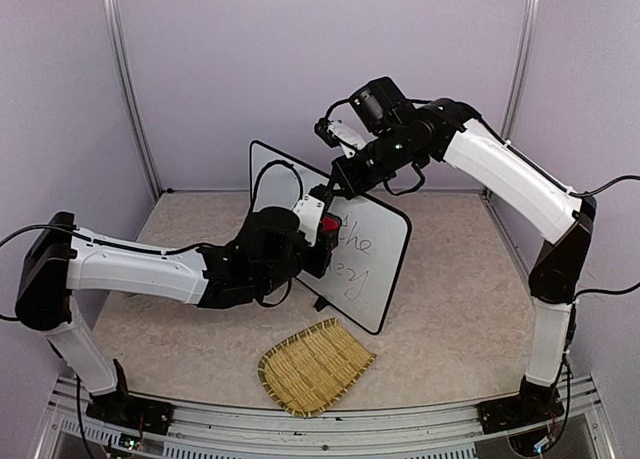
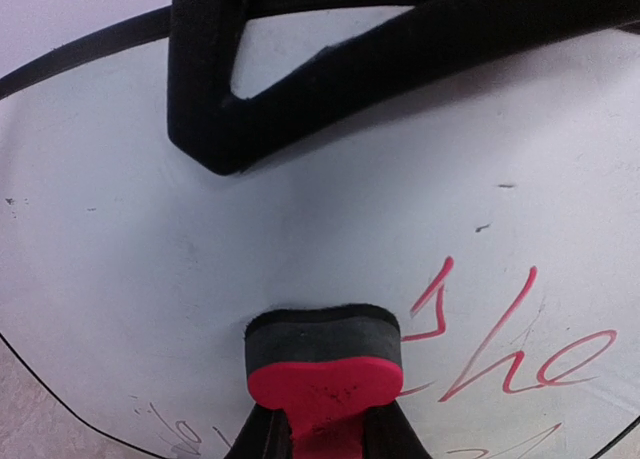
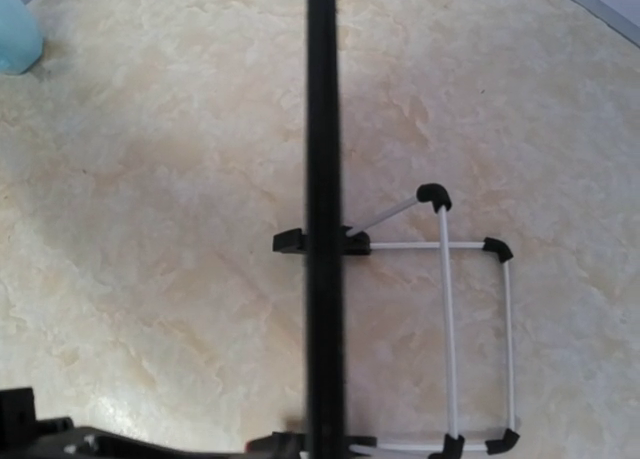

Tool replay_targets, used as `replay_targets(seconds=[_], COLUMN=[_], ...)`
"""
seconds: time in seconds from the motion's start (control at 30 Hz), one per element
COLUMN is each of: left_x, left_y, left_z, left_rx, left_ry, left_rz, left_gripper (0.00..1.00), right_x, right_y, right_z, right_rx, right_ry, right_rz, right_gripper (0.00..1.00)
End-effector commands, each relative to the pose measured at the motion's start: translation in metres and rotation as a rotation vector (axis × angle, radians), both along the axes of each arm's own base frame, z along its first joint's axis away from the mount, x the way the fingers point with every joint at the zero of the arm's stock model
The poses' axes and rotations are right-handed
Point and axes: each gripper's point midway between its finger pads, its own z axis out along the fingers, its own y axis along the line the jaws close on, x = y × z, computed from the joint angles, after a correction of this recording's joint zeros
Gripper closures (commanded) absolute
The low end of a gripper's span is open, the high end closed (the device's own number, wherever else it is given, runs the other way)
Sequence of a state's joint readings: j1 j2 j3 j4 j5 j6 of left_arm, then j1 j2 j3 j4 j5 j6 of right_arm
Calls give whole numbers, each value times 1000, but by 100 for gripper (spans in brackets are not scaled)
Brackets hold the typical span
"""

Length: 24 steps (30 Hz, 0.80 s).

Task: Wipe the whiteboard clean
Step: Erase the center of the whiteboard.

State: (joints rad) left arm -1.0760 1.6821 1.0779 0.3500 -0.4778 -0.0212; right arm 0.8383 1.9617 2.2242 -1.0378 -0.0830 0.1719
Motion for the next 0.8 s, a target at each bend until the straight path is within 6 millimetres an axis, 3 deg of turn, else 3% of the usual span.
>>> replay_targets(seconds=[0.0,0.17,0.47,0.63,0.77], left_x=[0,19,9,6,0], left_y=[-22,0,6,1,-10], left_z=[31,45,87,82,65], left_rx=[-72,-84,-144,-137,-118], left_ry=[-56,-60,-132,-130,-111], left_rz=[-41,52,-3,-22,-62], left_gripper=[83,83,83,83,83], right_x=[-36,-36,-35,-34,-33], right_y=[26,26,27,27,27], right_z=[-1,-2,-7,-8,-8], right_rx=[53,52,50,50,51], right_ry=[66,67,72,74,74], right_rz=[143,147,147,145,144], right_gripper=[100,100,100,100,100])
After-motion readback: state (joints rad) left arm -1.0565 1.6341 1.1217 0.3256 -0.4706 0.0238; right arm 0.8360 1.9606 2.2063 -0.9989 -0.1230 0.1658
